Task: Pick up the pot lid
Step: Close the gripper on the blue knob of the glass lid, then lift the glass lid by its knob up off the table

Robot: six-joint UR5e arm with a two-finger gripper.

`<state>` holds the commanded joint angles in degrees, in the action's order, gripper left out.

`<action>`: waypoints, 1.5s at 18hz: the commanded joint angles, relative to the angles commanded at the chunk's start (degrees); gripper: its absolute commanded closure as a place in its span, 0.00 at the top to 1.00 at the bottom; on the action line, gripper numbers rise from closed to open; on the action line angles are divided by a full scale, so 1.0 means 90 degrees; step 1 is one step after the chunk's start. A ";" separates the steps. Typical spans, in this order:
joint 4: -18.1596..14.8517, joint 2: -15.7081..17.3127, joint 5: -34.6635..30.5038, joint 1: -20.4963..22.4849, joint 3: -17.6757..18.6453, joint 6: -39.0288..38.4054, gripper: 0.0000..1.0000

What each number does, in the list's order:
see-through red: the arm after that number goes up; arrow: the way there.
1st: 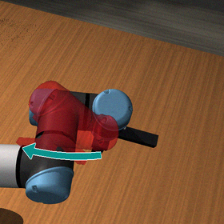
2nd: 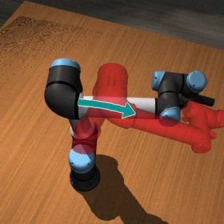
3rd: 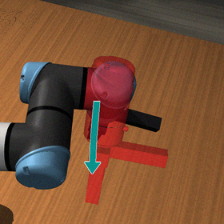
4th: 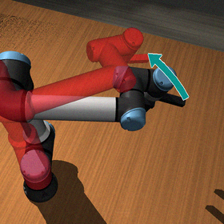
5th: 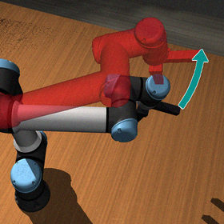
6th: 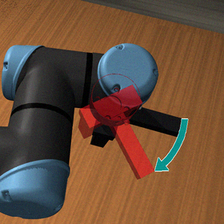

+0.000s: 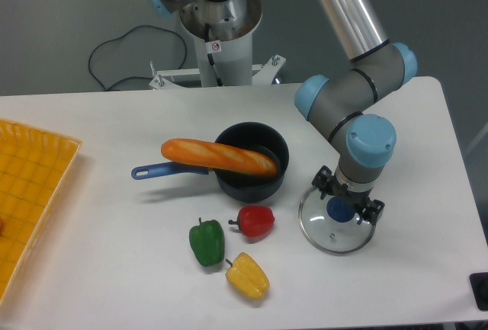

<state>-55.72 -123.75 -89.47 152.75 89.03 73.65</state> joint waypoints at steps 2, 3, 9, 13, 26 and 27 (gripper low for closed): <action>0.0010 0.0000 0.0000 0.0000 0.0000 0.0039 0.93; 0.0000 0.0010 -0.0010 0.0000 0.0000 0.0049 0.88; 0.0000 0.0020 -0.0029 0.0000 0.0000 0.0068 0.65; -0.0010 0.0029 -0.0029 0.0000 0.0000 0.0068 0.50; -0.0136 0.0351 -0.0039 0.0020 0.0000 0.0068 0.40; -0.0233 0.0410 -0.0039 0.0029 0.0000 0.0068 0.40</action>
<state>-57.82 -120.06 -89.82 153.02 89.03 74.27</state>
